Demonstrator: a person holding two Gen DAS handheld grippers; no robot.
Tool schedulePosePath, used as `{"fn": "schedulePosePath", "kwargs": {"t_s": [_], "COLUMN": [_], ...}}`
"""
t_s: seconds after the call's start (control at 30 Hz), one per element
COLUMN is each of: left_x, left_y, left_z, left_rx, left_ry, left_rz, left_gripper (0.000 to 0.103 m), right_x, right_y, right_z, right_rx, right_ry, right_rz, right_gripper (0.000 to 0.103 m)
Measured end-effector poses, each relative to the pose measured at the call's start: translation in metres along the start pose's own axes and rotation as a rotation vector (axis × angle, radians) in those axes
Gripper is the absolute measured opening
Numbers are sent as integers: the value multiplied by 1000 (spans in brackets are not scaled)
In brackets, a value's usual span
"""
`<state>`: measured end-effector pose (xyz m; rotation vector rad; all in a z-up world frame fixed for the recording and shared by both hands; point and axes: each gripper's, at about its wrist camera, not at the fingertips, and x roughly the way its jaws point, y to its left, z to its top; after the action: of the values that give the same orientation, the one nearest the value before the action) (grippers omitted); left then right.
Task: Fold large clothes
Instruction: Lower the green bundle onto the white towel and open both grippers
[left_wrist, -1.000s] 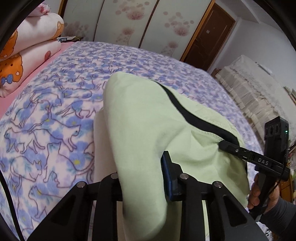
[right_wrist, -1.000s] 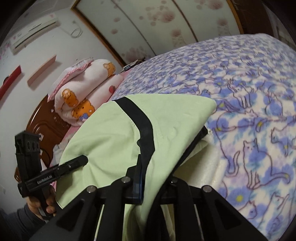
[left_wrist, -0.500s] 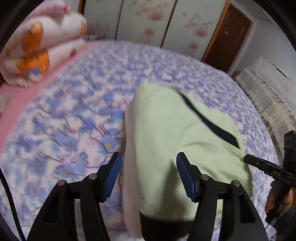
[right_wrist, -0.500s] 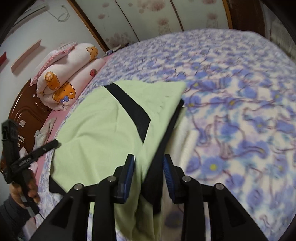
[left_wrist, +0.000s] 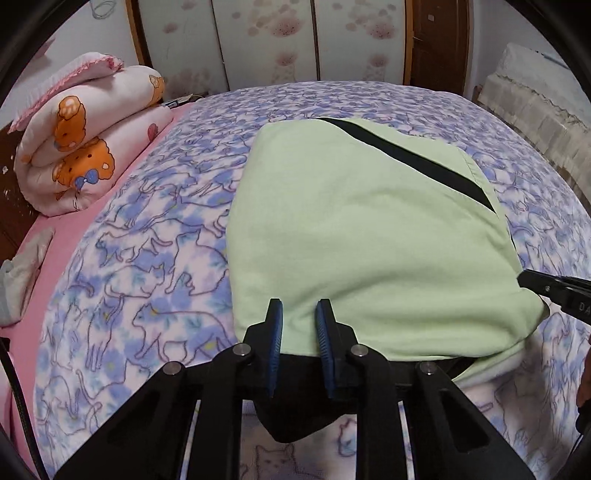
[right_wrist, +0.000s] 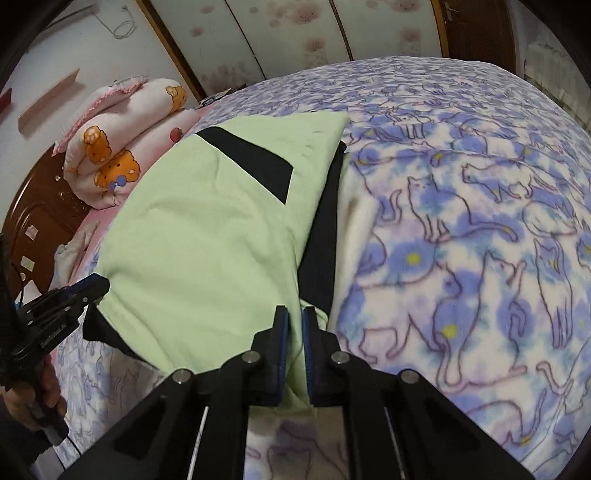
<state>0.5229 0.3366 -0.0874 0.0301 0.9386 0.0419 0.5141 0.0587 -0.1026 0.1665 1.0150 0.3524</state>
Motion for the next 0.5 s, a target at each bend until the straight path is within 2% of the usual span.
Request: {"fn": "schedulePosePath", "kwargs": {"t_s": [0.17,0.27,0.3,0.33,0.37,0.4,0.5], "left_x": [-6,-15,-18,-21,-26,-32,-44], "left_y": [3,0,-2,-3,-5,-6,-13], "left_z": [3,5,4,4,2,0,-5], "left_rx": [-58,-87,-95,-108,-122,-138,-155], "left_ry": [12,16,18,21,15,-4,-8], "left_rz": [-9,-8,-10,4,16,22,13], "left_gripper": [18,27,42,67,75,79,79], "right_x": [-11,-24,-29,-32,-37,-42,-56], "right_y": [3,4,5,5,6,6,6], "right_z": [-4,-7,-9,-10,-11,-12,-17], "right_rx": [5,15,15,16,17,16,7], "right_ry": [6,-5,-4,-4,-2,-4,-6], "right_rz": [9,16,19,19,21,26,26], "right_gripper": [6,7,10,10,10,10,10]}}
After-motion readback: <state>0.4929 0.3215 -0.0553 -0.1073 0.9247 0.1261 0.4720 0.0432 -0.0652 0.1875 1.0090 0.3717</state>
